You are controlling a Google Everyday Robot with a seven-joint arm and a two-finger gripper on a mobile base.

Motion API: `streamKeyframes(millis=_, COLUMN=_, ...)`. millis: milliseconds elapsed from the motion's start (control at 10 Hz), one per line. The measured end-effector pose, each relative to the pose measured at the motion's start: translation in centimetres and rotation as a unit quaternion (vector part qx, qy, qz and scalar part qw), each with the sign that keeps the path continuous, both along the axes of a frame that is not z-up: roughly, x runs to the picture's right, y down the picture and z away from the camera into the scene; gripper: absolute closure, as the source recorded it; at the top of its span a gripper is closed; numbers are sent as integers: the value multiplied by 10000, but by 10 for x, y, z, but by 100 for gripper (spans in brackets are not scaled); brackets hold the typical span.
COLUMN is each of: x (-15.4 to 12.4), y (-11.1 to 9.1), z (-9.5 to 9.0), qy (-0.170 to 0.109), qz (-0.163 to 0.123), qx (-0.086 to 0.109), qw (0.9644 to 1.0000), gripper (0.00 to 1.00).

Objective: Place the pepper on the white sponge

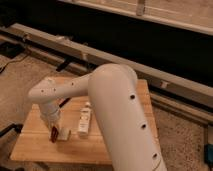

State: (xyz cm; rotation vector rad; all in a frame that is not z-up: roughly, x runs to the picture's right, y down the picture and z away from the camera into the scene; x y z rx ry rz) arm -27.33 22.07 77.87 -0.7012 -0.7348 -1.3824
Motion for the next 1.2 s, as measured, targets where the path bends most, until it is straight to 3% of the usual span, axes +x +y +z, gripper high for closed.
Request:
streamKeyframes(millis=200, x=1, y=0, z=0, qy=-5, qz=-43, qx=-8, qw=10000, gripper=95)
streamKeyframes(millis=900, x=-1, y=1, z=-1, qy=-35, qz=-148, qx=-9, qw=9999, gripper=26)
streamKeyframes(millis=1000, x=-1, y=2, z=-1, qy=-40, qz=-159, qx=-8, qw=9999, gripper=21)
streamKeyframes(millis=1200, x=-2, y=2, z=-2, qy=-48, qz=-179, qx=-3, qw=9998, gripper=20)
